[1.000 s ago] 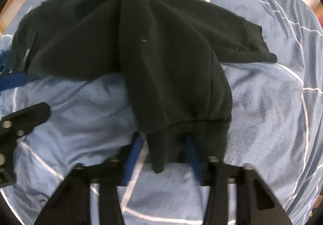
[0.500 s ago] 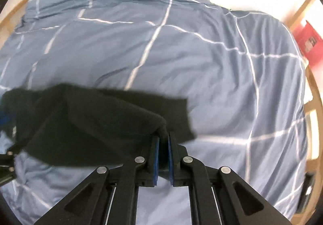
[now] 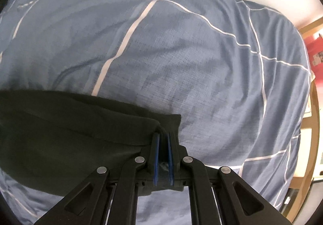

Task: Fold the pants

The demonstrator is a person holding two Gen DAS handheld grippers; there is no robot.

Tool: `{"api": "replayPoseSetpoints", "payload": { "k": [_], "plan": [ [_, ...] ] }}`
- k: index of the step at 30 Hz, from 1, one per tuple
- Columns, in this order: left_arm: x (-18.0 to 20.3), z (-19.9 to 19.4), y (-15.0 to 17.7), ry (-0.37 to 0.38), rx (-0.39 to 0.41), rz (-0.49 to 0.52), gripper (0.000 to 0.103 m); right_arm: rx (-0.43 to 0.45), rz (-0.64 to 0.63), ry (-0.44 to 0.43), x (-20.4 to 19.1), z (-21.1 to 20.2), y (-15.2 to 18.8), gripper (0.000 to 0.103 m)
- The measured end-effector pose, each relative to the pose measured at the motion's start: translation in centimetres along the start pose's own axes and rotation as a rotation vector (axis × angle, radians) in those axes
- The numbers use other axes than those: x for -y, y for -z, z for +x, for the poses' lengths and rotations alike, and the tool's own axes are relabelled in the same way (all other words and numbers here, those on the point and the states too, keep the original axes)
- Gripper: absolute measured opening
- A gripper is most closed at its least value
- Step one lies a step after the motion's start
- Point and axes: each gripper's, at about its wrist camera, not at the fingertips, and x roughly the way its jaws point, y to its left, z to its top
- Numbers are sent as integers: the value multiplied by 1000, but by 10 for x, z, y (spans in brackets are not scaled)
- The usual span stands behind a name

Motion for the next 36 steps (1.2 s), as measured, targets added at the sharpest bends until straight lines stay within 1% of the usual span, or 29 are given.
{"api": "replayPoseSetpoints", "payload": {
  "k": [2, 4, 5, 6, 7, 9, 11, 15, 16, 17, 19, 21, 22, 23, 24, 25, 26, 27, 29, 30, 31, 32, 34, 36],
  "plan": [
    [0, 10, 3, 18, -39, 7, 64, 3, -1, 2, -1, 0, 0, 8],
    [1, 22, 5, 26, -85, 11, 55, 2, 8, 1, 1, 0, -1, 8],
    [-1, 27, 6, 25, -101, 5, 36, 1, 7, 4, 2, 0, -1, 8],
    [-4, 31, 7, 21, -116, -21, 8, 2, 1, 12, 2, 0, -2, 8],
    [-8, 32, 7, 30, -125, -48, 9, 3, -6, 17, 1, 0, -2, 8],
    [-12, 27, 6, 25, -117, -90, 9, 7, -15, 27, -1, 0, -2, 8],
    [-10, 21, 5, -16, -95, -76, 9, 16, -14, 33, -2, -3, -3, 7],
    [-6, 29, 2, -52, -123, -52, 10, 38, 30, 33, 5, -1, -11, 7],
    [-5, 33, 2, -51, -135, -55, 10, 30, 36, 24, 6, 3, -13, 7],
    [-6, 36, 1, -58, -140, -61, 13, 12, 40, 19, 6, 9, -15, 7],
    [-11, 42, -1, -66, -141, -98, 15, -16, 38, 20, 6, 20, -16, 7],
    [-17, 46, -2, -70, -141, -133, 21, -12, 43, 29, 7, 28, -18, 7],
    [-19, 47, -2, -79, -143, -134, 24, -11, 44, 36, 7, 30, -20, 7],
    [-19, 48, -2, -99, -146, -131, 34, -11, 48, 42, 7, 31, -21, 7],
    [-19, 49, -2, -122, -149, -130, 47, -9, 50, 55, 7, 32, -23, 8],
    [-21, 46, -2, -149, -146, -133, 52, -8, 55, 61, 7, 32, -23, 12],
    [-22, 40, -2, -153, -130, -138, 55, -9, 68, 74, 9, 31, -23, 25],
    [-24, 33, -2, -147, -112, -144, 58, -7, 80, 105, 11, 29, -23, 33],
    [-28, 13, 0, -158, -73, -161, 67, 42, 88, 197, 12, 15, -21, 53],
    [-31, -1, 3, -168, -39, -160, 68, 64, 84, 223, 11, 6, -20, 56],
    [-34, -10, 7, -169, -22, -152, 68, 93, 78, 228, 6, -7, -19, 56],
    [-39, -21, 12, -164, -11, -146, 68, 101, 70, 209, 2, -14, -20, 56],
    [-49, -36, 23, -143, -5, -145, 68, 122, 58, 134, -14, -38, -21, 56],
    [-65, -50, 41, -135, -6, -141, 68, 143, 34, 59, -34, -59, -23, 56]
  ]
}}
